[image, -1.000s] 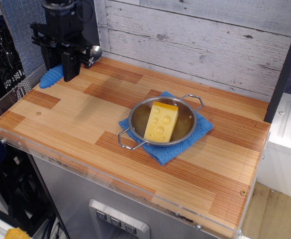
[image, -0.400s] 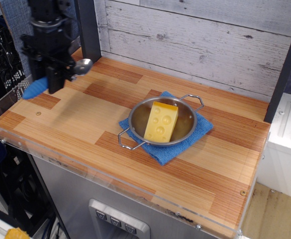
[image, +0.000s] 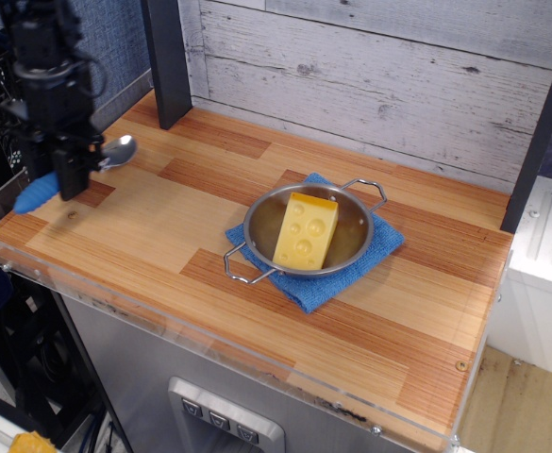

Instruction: Move the blue spoon to the left of the metal pot.

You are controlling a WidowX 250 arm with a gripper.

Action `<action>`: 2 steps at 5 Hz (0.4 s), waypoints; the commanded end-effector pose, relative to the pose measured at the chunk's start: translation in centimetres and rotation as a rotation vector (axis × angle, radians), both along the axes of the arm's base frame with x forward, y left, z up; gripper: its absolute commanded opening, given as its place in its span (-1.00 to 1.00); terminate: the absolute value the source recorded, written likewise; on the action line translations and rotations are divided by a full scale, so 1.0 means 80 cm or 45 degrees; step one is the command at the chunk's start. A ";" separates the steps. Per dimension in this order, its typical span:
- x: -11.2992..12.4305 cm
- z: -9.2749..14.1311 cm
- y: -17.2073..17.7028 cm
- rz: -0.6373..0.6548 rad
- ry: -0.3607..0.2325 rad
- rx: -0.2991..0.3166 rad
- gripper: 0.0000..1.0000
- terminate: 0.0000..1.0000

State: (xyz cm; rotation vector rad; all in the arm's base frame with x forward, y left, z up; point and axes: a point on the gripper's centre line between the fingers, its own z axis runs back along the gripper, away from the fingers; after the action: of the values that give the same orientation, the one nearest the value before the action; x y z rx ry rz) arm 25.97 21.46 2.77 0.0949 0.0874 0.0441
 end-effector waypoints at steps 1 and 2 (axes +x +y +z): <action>-0.002 -0.014 0.011 0.053 0.007 -0.011 -1.00 -1.00; -0.008 -0.030 0.003 0.054 0.054 -0.037 -1.00 -1.00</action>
State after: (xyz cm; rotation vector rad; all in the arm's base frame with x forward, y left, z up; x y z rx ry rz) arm 25.64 21.62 0.53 0.0654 0.1271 0.0818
